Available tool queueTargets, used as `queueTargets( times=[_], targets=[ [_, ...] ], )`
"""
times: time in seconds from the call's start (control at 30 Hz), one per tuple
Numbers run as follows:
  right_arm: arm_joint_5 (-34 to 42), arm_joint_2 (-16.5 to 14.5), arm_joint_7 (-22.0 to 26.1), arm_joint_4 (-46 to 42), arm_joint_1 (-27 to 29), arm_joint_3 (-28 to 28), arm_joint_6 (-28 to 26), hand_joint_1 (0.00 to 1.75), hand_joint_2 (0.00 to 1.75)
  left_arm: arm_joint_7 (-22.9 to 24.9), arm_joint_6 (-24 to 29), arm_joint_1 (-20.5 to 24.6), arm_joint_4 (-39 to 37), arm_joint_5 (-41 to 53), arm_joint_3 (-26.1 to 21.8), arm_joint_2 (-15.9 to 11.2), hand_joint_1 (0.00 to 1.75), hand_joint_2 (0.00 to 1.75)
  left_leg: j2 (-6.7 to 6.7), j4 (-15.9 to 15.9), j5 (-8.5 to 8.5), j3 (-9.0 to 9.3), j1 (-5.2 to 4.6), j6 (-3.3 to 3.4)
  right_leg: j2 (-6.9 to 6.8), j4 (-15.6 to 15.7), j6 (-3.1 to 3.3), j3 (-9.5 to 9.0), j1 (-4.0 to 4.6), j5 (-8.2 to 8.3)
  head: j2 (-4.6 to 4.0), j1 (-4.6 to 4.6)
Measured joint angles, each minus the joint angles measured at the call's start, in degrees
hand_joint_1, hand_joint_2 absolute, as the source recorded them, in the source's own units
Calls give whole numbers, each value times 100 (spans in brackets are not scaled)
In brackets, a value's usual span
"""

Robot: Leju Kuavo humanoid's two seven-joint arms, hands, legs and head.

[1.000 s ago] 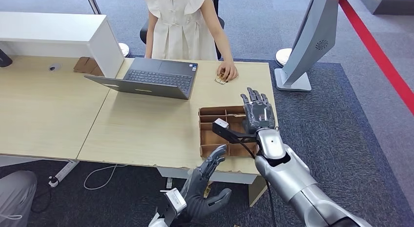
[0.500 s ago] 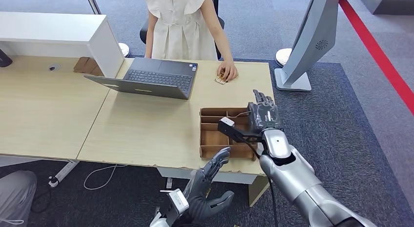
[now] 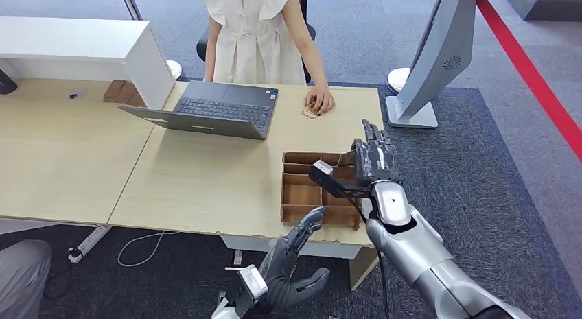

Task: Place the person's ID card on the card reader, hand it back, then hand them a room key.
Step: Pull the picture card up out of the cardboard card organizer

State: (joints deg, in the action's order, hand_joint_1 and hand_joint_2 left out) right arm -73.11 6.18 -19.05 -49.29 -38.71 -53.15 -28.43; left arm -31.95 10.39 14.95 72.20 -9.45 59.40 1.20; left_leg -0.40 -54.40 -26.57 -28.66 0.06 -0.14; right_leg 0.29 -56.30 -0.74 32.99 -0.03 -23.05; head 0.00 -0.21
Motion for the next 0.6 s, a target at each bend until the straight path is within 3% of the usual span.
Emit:
queueTargets(
  times=[0.6],
  targets=[
    [-573, 133, -291, -1737, -196, 202, 189, 175, 175, -20, -4, 38, -98, -13, 35, 24, 0, 175, 1, 0, 1, 3, -1, -1, 0, 1, 0, 0, 0, 0, 0, 1]
  ],
)
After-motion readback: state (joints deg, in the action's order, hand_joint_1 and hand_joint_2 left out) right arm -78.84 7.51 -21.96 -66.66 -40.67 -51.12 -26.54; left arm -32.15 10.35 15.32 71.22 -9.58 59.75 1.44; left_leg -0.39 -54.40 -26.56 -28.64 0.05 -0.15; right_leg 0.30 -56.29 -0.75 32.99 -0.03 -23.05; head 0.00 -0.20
